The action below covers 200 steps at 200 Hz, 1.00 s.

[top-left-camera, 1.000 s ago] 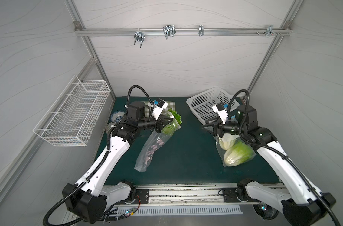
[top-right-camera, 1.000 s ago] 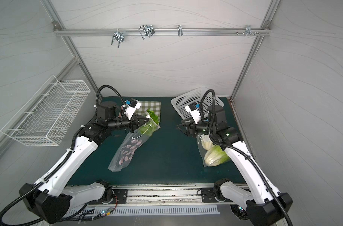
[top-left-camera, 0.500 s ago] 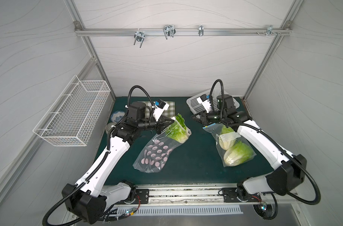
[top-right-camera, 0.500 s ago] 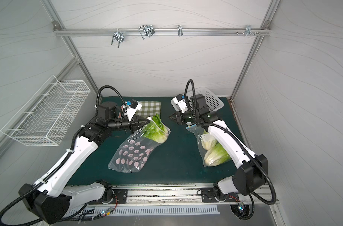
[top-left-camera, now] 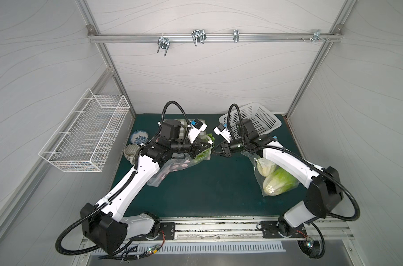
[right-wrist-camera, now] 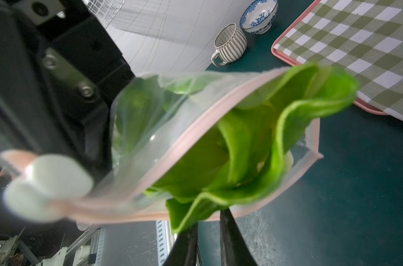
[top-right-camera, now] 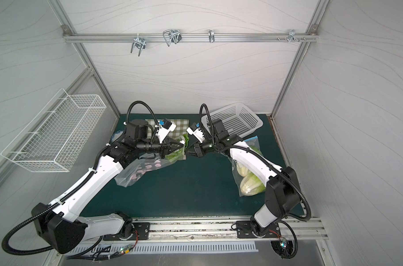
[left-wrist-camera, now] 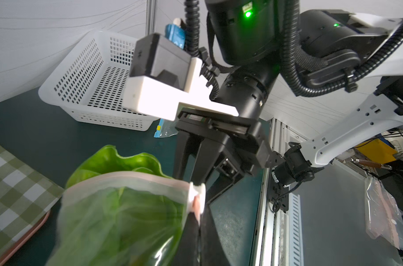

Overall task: Put the chinese cabbages into a zipper bag and zip it
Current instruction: Adjust the zipper food storage bag at the center of the board.

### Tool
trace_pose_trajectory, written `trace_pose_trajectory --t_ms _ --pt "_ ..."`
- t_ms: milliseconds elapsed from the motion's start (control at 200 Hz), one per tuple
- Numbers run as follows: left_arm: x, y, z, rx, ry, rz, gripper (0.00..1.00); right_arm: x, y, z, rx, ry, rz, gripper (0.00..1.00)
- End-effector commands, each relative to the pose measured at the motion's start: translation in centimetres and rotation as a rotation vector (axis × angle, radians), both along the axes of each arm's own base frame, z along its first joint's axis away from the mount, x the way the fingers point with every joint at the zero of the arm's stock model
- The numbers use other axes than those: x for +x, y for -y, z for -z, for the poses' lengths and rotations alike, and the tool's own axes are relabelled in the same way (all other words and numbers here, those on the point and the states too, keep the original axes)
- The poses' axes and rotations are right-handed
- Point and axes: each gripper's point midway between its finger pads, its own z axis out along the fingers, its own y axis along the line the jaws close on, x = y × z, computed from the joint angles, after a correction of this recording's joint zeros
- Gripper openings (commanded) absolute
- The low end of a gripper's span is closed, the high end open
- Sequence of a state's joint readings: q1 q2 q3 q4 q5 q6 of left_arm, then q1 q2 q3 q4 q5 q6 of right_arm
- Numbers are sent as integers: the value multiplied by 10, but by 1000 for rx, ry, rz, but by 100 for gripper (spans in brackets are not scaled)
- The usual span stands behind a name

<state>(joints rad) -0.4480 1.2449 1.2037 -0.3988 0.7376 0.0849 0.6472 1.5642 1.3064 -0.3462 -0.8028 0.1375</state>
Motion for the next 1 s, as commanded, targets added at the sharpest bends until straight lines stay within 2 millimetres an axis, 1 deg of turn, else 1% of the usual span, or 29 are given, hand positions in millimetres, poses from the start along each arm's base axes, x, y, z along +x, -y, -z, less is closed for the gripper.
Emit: trace_pose_trajectory --t_ms 0,50,120,175,215,280,340,390,460,500,570,660,705,770,810,850,905,995 --pt "-13 5 -52 -98 154 57 0 -10 -7 -18 51 29 -37 21" --pt "-14 4 -51 -96 154 55 0 -11 -4 -21 50 41 -25 22" --pt "-13 5 -48 -84 143 60 0 -13 -3 -30 80 55 -29 22" --pt "-12 6 -47 -84 136 62 0 -16 -9 -39 126 38 -47 20" --pt "-10 7 -48 -85 137 61 0 -18 -15 -41 145 22 -64 19" --pt "-10 6 -51 -85 147 57 0 -19 -19 -35 120 6 -58 16" --pt "-12 4 -54 -77 162 51 0 -18 -16 -28 103 3 -35 14" --pt "-13 1 -54 -68 171 47 0 -17 -11 -22 97 18 -12 9" --pt "-13 -1 -53 -65 172 42 0 -16 -8 -23 105 15 1 5" --pt "-12 -2 -51 -64 167 39 0 -17 -7 -25 109 11 -3 5" --pt "-10 -4 -52 -68 166 32 0 -16 -8 -22 100 -5 8 5" --pt "-9 -4 -57 -87 173 30 0 -12 -10 -20 99 -35 31 10" --pt "-9 -2 -58 -96 168 37 0 -12 -15 -25 118 -42 27 13" --pt "-9 -2 -56 -94 159 36 0 -17 -22 -29 128 -46 -4 24" --pt "-8 -5 -55 -81 167 26 0 -19 -21 -29 121 -57 -13 29" --pt "-6 -10 -55 -74 172 7 0 -19 -17 -31 121 -56 -8 33" --pt "-2 -20 -60 -86 180 -17 0 -18 -7 -33 132 -54 5 37" --pt "4 -31 -70 -105 200 -52 0 -14 7 -38 164 -97 27 40"
